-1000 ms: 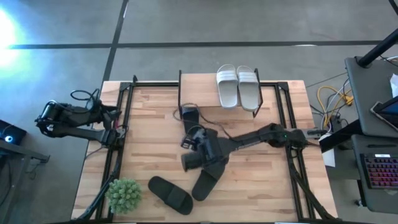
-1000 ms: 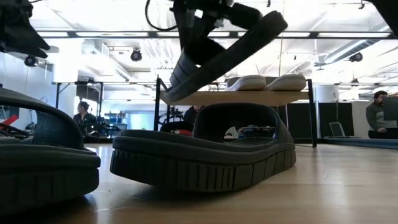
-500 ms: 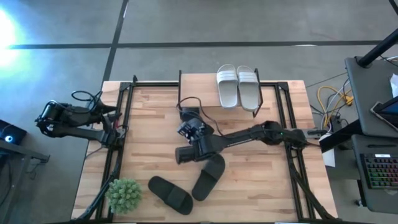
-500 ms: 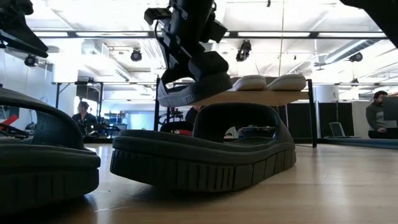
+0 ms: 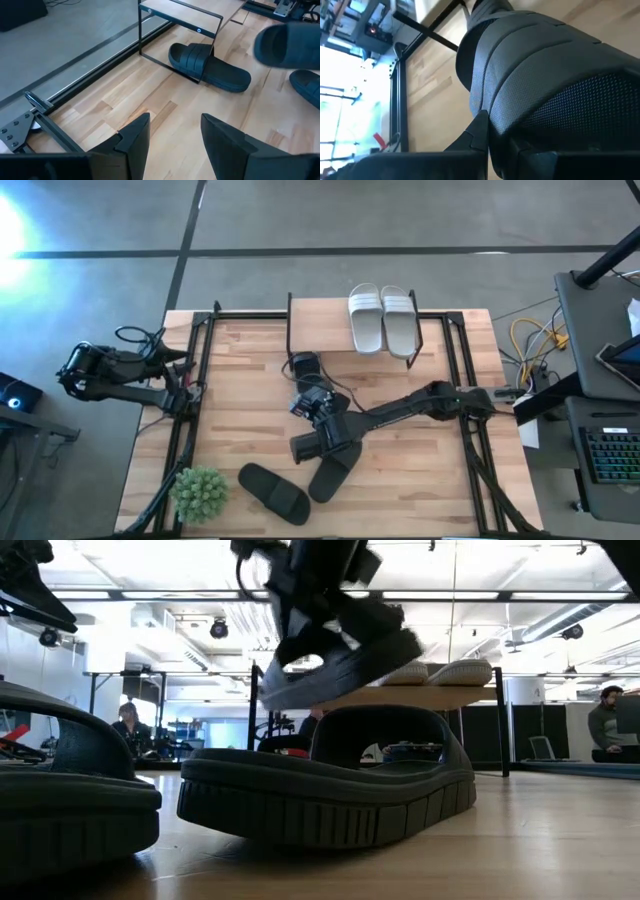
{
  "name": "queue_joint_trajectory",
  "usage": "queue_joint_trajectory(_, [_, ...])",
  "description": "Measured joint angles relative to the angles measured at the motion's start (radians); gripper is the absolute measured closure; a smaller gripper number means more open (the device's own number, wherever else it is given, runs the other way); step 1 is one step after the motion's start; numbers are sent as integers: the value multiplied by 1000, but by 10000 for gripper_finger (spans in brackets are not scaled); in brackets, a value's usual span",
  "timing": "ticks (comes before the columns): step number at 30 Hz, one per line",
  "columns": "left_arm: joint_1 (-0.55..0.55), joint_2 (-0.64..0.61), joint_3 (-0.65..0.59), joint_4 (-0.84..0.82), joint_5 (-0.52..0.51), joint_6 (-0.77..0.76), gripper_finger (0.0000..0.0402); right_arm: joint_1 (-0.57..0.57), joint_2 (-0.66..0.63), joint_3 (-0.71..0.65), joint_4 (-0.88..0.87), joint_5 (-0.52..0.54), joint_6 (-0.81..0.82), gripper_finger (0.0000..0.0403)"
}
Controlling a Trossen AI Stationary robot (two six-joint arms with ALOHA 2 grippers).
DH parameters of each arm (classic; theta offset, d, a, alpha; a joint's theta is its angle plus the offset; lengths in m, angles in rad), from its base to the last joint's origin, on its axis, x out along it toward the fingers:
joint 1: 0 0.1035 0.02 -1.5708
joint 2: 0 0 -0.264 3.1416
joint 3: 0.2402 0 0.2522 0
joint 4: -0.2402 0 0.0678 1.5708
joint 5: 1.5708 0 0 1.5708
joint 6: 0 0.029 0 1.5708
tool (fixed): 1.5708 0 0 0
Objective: Pick and place slides into the shelf
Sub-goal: Put the black slide under the shelf
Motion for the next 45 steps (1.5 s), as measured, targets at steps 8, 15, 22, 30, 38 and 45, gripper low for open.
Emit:
queue_joint_trajectory(8, [0, 0, 0, 2, 0, -2, 240, 71, -99, 6, -232, 1, 11, 390])
queue_joint_trajectory(15, [0, 0, 0, 7, 7, -2, 240, 62, -123, -2, -288, -51, 5, 390])
queue_joint_trajectory(22, [0, 0, 0, 7, 8, -1, 240, 24, -116, -87, -281, -156, -9, 390])
queue_joint_trajectory(30, [0, 0, 0, 8, 15, -1, 240, -88, -115, -200, -254, -158, -18, 390])
queue_joint_trajectory(38, [0, 0, 0, 6, 48, -1, 240, -174, -115, -320, -36, -167, -37, 390])
queue_joint_trajectory(45, [0, 0, 0, 0, 51, 0, 240, -189, -114, -417, 202, -156, -52, 346])
